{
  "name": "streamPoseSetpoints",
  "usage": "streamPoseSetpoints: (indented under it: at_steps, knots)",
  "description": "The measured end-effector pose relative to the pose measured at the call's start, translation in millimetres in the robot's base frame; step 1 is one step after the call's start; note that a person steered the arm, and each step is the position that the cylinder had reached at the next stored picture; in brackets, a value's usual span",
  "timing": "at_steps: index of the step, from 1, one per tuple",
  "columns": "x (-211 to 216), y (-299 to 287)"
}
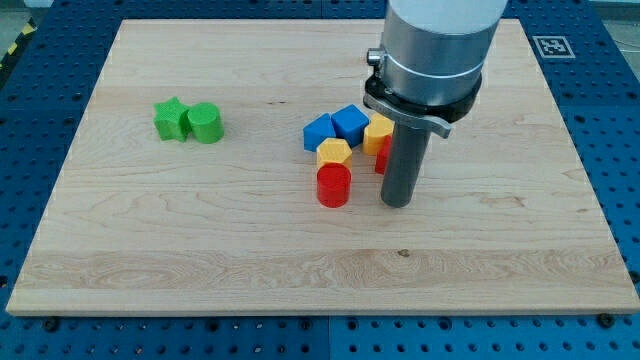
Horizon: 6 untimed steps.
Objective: Move the arm to the bottom center of the board
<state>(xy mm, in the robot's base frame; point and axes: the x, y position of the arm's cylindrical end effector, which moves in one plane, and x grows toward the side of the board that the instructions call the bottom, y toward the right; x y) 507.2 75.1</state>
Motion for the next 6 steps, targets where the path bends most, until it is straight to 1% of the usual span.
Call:
streamPoseSetpoints:
  at_steps: [1,2,3,4,5,6]
  knots:
    - [-7.7,7.0]
    - [-12.3,32.9]
    - [-9.2,44.7]
    - [26.7,33.1]
    - [75.2,0.9]
    - [97.6,-54.6]
